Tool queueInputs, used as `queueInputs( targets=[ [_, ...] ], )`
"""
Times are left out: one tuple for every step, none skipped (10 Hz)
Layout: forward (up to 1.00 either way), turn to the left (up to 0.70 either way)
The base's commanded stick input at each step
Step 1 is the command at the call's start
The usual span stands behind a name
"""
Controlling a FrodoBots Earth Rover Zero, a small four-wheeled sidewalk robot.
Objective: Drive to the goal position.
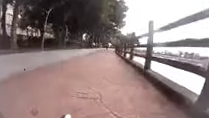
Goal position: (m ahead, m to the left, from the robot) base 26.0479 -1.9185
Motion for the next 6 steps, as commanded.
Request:
queueInputs(
  targets=[
    [1.0,0.0],
    [1.0,0.0],
    [1.0,0.0],
    [1.0,0.0],
    [1.0,0.0],
    [1.0,0.0]
  ],
)
